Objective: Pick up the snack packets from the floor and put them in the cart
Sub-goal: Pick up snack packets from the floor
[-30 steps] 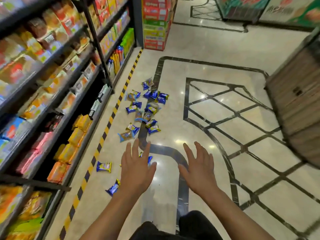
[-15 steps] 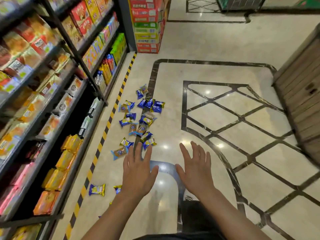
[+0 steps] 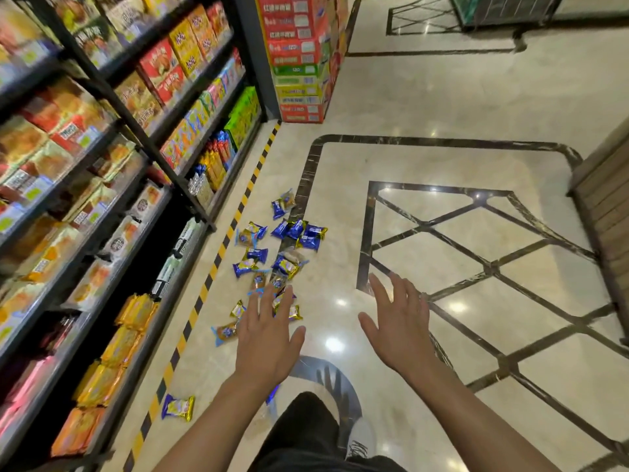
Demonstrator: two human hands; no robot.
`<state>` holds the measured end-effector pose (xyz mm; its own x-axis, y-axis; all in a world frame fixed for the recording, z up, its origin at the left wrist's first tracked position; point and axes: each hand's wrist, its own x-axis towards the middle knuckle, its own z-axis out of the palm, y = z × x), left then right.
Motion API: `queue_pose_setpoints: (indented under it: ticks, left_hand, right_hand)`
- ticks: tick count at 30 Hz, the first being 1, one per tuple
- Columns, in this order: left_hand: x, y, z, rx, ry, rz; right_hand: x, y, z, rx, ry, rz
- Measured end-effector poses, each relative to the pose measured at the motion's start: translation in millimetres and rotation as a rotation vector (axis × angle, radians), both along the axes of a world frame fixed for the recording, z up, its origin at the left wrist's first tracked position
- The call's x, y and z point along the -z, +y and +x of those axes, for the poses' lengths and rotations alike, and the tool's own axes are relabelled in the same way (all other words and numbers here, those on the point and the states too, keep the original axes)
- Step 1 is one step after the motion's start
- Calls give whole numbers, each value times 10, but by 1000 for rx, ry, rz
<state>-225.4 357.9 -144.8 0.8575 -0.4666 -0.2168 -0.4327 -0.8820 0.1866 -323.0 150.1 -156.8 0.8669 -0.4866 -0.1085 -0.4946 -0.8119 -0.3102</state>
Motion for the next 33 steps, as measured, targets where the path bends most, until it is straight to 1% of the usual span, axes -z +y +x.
queue_pose_setpoints:
  ticks: [3, 6, 12, 18, 21, 28, 33]
  left_hand:
    - [49, -213, 238, -11, 14, 6]
    - [141, -489, 508, -27, 25, -25]
    - [300, -1078, 1243, -30, 64, -44]
    - [371, -1583, 2038, -39, 121, -57]
    - [390, -1840, 2422, -21, 126, -40]
    - [370, -2496, 3181, 12, 118, -76]
    - [461, -3091, 3621, -58, 143, -98]
  right_hand:
    - [32, -234, 177, 15, 13, 22]
    - [102, -493, 444, -21, 27, 8]
    - [206, -1064, 1236, -61, 56, -36]
    - [249, -1503, 2024, -65, 161, -31]
    - [203, -1696, 2422, -61, 118, -37]
    - [192, -2317, 3144, -50, 64, -25]
    - [389, -2959, 3641, -98, 74, 40]
